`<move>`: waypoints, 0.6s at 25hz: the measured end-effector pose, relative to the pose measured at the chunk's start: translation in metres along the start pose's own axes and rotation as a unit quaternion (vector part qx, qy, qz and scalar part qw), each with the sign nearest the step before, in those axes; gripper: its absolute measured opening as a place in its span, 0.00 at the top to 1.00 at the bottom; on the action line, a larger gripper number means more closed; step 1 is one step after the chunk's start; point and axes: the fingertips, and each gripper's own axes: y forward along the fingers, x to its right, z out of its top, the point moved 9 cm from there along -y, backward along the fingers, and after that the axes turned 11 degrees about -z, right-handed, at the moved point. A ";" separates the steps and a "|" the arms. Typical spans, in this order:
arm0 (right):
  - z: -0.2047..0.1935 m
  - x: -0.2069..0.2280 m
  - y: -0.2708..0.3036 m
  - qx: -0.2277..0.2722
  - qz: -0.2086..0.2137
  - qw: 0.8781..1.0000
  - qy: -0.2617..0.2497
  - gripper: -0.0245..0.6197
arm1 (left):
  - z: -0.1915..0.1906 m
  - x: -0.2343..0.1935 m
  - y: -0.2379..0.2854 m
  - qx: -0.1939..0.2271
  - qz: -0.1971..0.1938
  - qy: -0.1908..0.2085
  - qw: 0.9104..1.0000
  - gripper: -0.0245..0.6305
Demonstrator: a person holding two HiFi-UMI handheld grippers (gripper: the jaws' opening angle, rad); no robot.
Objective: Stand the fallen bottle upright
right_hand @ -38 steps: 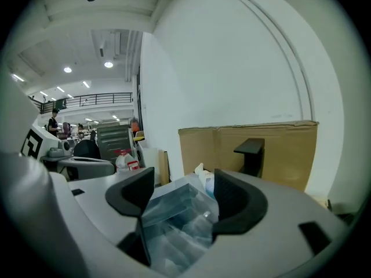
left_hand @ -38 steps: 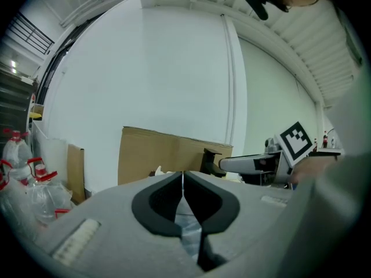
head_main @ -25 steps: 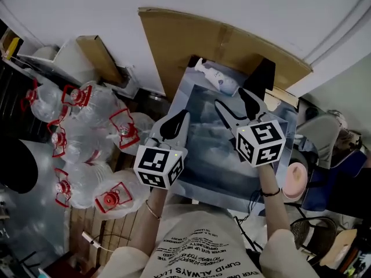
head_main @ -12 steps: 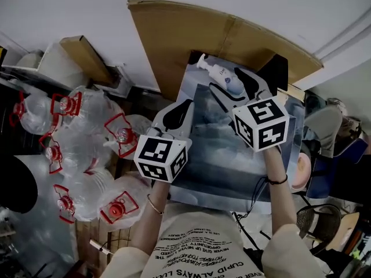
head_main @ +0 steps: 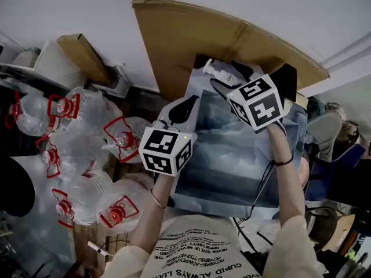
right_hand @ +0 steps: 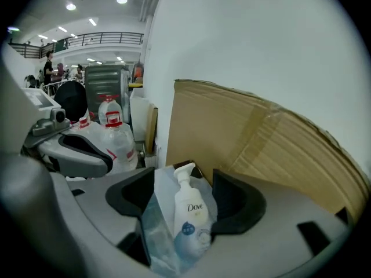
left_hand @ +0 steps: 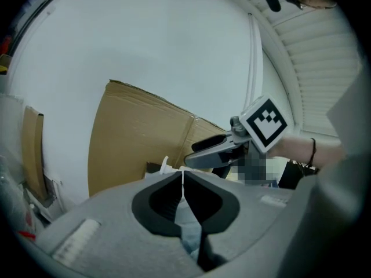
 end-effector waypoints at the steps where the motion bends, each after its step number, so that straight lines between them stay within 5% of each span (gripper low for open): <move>1: 0.001 0.001 0.005 -0.004 0.002 1.000 -0.011 0.47 | 0.000 -0.002 0.001 0.000 0.001 -0.001 1.000 0.92; 15: -0.014 0.004 0.051 -0.109 0.101 0.983 -0.112 0.47 | -0.003 -0.015 0.011 -0.002 -0.001 -0.016 1.000 0.92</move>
